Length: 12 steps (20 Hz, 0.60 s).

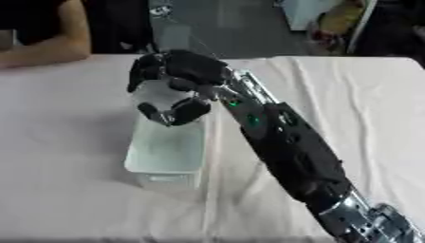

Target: Pick up objects on the table and place them in the box.

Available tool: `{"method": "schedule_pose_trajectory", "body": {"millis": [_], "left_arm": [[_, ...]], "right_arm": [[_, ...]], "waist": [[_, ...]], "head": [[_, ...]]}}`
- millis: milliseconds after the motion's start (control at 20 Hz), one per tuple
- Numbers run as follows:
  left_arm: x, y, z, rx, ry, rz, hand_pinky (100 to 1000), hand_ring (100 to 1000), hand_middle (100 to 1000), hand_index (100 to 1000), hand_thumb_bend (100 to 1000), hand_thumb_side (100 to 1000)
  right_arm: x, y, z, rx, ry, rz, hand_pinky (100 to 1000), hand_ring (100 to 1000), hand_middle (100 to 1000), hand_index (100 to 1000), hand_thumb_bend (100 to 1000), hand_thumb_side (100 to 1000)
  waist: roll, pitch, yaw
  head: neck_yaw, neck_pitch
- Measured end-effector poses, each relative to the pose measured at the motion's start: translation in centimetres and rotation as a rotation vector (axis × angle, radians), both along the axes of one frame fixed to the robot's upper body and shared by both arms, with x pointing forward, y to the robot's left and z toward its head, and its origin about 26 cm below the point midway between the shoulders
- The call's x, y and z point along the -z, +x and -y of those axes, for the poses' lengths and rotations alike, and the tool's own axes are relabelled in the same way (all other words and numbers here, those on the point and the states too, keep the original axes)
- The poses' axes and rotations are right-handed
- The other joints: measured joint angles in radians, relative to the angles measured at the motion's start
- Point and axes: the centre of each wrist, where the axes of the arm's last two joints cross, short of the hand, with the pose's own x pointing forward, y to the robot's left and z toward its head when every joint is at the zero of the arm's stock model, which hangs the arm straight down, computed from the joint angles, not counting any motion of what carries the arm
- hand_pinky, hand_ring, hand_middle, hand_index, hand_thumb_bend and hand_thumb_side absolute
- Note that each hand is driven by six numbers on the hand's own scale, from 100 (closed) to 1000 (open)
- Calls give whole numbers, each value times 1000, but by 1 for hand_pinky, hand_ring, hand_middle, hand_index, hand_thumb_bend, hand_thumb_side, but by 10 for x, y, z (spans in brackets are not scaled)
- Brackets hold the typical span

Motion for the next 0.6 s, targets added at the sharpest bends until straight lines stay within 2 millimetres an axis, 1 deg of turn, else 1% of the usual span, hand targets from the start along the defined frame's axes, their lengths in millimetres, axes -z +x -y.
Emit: {"method": "schedule_pose_trajectory", "body": {"millis": [50, 100, 150, 200, 250, 600], "left_arm": [[0, 0, 0, 1, 0, 0, 694, 757, 761, 793, 485, 737], [0, 0, 0, 1, 1, 0, 694, 757, 761, 793, 484, 737], [0, 0, 0, 2, 2, 0, 694, 757, 761, 793, 486, 735], [0, 0, 0, 2, 3, 0, 694, 757, 761, 793, 486, 735], [0, 0, 0, 3, 4, 1, 694, 757, 761, 793, 485, 736], [0, 0, 0, 4, 5, 2, 695, 758, 761, 793, 483, 737]], "right_arm": [[1, 0, -1, -15, -29, -6, 790, 840, 878, 943, 100, 171], [2, 0, -1, -27, -63, -16, 774, 831, 870, 933, 100, 168], [3, 0, -2, -33, -92, -28, 849, 873, 916, 975, 100, 242], [4, 0, -2, -25, -102, -45, 849, 873, 916, 975, 100, 242], [4, 0, -1, -17, -108, -62, 863, 883, 932, 982, 100, 264], [2, 0, -1, 3, -105, -127, 856, 877, 935, 982, 100, 237]], "waist": [[0, 0, 0], [0, 0, 0], [0, 0, 0], [0, 0, 0], [0, 0, 0], [0, 0, -1]], "head": [[0, 0], [0, 0], [0, 0], [0, 0], [0, 0], [0, 0]]}}
